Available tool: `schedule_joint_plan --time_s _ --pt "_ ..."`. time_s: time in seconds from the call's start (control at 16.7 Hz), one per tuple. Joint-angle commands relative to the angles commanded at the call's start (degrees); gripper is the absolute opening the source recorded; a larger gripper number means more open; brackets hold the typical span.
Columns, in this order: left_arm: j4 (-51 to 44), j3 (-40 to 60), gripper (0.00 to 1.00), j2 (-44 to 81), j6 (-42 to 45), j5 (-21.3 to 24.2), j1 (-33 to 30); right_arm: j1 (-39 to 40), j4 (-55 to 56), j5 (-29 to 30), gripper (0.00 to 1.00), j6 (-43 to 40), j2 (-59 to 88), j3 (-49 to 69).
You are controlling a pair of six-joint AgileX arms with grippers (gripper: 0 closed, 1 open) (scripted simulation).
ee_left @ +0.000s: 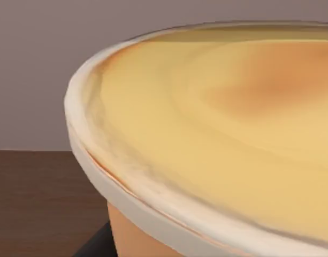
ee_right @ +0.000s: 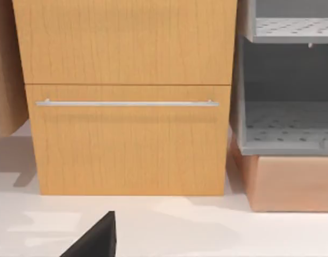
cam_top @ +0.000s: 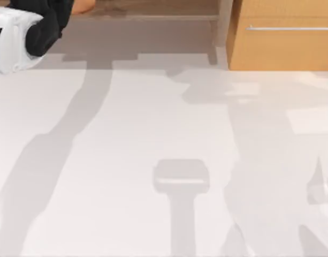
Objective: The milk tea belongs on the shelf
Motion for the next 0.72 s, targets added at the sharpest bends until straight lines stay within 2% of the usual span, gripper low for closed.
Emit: schedule_joint_plan --time_s 0.18,0.72 --pt "-3.3 3.0 0.0 -0.1 0.7 3.0 2.1 0.0 0.0 0.0 1.0 0.0 0.0 0.0" --pt "-1.8 5.0 0.0 3.6 0.8 3.3 2.3 0.0 0.0 0.0 1.0 0.0 0.0 0.0"
